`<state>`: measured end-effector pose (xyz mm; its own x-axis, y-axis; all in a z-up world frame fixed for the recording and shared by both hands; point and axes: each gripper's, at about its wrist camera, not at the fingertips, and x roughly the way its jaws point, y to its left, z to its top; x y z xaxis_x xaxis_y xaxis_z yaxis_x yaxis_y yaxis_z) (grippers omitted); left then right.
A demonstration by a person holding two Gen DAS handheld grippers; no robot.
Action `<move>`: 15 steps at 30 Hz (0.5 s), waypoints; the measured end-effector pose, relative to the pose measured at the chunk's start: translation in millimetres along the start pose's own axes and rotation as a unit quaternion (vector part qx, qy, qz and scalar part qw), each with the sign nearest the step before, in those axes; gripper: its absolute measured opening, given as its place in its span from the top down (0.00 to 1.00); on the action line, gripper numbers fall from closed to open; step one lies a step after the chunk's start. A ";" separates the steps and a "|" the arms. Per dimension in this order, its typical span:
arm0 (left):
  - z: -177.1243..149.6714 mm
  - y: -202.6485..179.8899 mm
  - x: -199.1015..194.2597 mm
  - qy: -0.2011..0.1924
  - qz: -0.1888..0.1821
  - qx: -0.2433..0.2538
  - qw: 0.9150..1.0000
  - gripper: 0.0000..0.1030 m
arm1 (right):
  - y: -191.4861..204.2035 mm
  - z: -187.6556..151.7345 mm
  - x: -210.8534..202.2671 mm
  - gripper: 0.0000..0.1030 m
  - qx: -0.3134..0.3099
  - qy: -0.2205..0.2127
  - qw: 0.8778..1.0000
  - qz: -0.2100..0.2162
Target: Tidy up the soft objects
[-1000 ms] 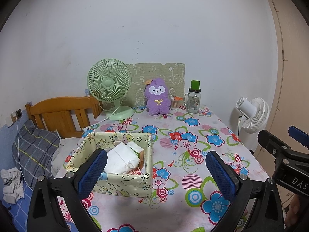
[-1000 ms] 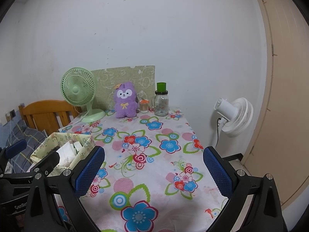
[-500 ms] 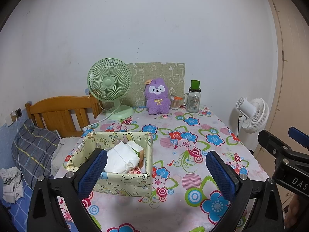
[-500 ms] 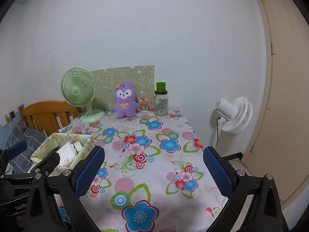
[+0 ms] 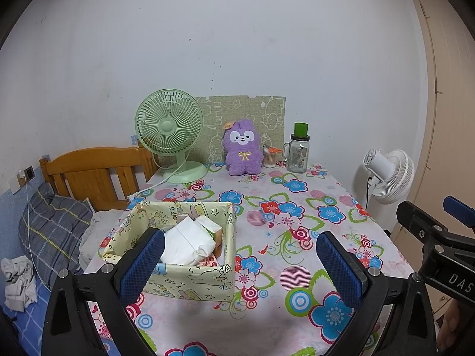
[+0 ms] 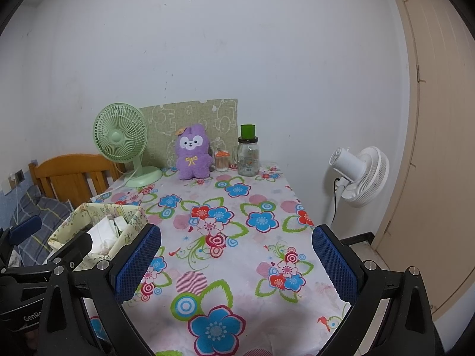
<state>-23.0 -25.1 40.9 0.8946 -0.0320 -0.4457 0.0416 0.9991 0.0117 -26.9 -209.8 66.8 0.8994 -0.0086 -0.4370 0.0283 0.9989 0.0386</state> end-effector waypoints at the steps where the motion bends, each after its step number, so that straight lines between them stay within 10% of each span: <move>1: 0.0 0.0 0.0 0.000 0.000 0.000 1.000 0.00 | 0.0 0.0 0.0 0.00 0.000 0.000 1.000 0.000; 15: -0.5 1.2 -0.8 -0.001 0.001 -0.001 1.000 0.00 | 2.5 -2.8 -1.3 0.00 0.002 0.006 1.000 0.004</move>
<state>-23.9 -23.8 40.8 0.8952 -0.0306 -0.4447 0.0394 0.9992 0.0106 -29.3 -207.1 64.9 0.8947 -0.0006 -0.4466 0.0236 0.9987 0.0460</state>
